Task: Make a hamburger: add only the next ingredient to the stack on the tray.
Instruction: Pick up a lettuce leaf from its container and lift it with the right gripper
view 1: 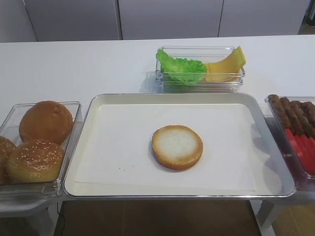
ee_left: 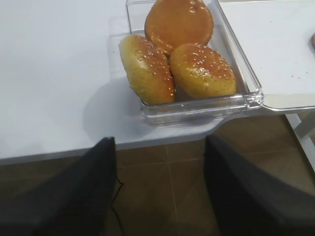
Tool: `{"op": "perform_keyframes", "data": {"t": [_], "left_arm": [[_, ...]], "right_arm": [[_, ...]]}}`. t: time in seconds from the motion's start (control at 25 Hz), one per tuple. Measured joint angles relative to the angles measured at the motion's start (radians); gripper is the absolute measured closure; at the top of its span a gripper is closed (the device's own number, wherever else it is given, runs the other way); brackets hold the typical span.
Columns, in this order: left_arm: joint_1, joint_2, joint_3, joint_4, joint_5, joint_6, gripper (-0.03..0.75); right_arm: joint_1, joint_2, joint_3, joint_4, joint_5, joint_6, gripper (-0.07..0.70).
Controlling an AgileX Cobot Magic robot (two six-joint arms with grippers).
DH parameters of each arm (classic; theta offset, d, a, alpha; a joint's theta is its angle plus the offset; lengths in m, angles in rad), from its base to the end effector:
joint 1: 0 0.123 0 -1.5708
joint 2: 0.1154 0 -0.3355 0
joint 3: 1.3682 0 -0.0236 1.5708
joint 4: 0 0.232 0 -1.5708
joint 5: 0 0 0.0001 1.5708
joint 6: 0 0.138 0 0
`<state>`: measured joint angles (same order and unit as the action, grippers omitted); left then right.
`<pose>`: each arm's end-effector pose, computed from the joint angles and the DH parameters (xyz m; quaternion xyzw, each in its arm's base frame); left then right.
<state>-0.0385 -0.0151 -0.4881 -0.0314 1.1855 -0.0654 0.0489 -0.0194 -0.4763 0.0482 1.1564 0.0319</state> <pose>-0.0402 -0.0025 0.2280 -0.0103 0.8832 -0.0399 0.4672 -0.0377 0.0042 0.2277 -0.0095 0.8779 0.0433 0.4767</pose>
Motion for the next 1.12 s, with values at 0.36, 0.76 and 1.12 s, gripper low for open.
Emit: {"op": "perform_keyframes", "data": {"t": [0.36,0.76,1.12], "left_arm": [[0.000,0.000,0.000,0.000,0.000,0.000,0.293],[0.000,0.000,0.000,0.000,0.000,0.000,0.293],[0.000,0.000,0.000,0.000,0.000,0.000,0.293]], "right_arm": [[0.000,0.000,0.000,0.000,0.000,0.000,0.101],[0.000,0.000,0.000,0.002,0.000,0.002,0.101],[0.000,0.048,-0.018,0.130,-0.077,0.013,0.101]]}}
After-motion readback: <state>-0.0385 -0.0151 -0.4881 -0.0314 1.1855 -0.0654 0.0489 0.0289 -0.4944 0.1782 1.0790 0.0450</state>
